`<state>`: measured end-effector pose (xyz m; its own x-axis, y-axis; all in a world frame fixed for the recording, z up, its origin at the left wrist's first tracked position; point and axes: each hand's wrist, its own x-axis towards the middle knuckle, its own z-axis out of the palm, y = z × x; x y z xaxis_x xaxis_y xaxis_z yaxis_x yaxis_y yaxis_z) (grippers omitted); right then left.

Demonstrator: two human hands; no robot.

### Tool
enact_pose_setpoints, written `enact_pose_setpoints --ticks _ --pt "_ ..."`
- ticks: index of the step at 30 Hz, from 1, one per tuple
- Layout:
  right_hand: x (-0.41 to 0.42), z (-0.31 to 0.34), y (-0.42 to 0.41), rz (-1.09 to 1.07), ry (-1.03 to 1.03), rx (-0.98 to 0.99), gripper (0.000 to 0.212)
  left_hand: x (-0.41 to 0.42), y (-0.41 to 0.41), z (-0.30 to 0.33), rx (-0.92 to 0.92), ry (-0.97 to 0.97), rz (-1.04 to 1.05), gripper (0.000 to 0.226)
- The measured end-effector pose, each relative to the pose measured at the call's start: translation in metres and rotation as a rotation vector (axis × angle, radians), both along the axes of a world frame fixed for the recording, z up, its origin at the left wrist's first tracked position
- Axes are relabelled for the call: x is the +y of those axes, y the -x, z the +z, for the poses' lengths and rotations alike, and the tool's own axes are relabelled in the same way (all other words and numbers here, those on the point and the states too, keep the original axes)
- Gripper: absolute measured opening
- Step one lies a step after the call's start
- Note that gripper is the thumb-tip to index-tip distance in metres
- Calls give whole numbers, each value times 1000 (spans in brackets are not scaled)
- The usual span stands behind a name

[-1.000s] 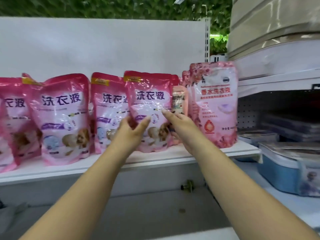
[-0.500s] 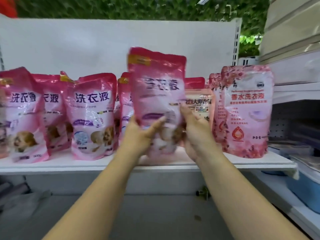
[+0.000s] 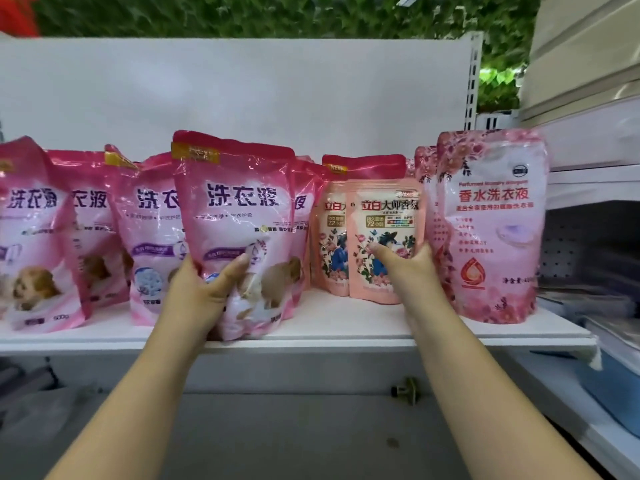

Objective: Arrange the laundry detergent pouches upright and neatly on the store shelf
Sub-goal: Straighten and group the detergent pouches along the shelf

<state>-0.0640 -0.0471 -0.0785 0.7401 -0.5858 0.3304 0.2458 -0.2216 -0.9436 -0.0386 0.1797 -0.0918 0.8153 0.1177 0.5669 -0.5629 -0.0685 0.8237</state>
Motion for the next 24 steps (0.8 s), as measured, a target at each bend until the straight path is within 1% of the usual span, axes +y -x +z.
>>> enact_pose_setpoints --ticks 1,2,4,5,6,9,11,15,18,20,22,24 --pt "-3 1 -2 11 -28 1 90 0 1 0 17 28 -28 34" --pt "-6 2 -2 24 -46 -1 85 1 1 -1 22 47 -58 40" --pt "-9 2 -4 51 -69 9 76 4 1 -2 33 62 -82 69" --pt "-8 3 -5 74 -80 32 72 5 0 -3 40 69 -90 75" --pt "-5 6 -5 105 -81 56 69 6 -1 -2 41 76 -96 71" --pt "-1 13 -7 221 -57 134 60 4 0 -2 29 103 -113 37" --pt "0 17 -6 257 -37 139 50 3 1 -2 31 124 -122 33" --pt "4 23 -11 278 -7 120 38 4 0 -1 52 174 -154 31" --pt "11 21 -13 177 6 56 28 4 -2 -2 52 196 -170 24" --pt "12 16 -11 88 49 -7 21 4 -3 -3 52 200 -185 27" --pt "9 10 -3 -25 121 -121 13 4 -2 -3 46 189 -188 30" --pt "5 5 10 -101 143 -267 11 3 -2 -3 49 191 -183 29"
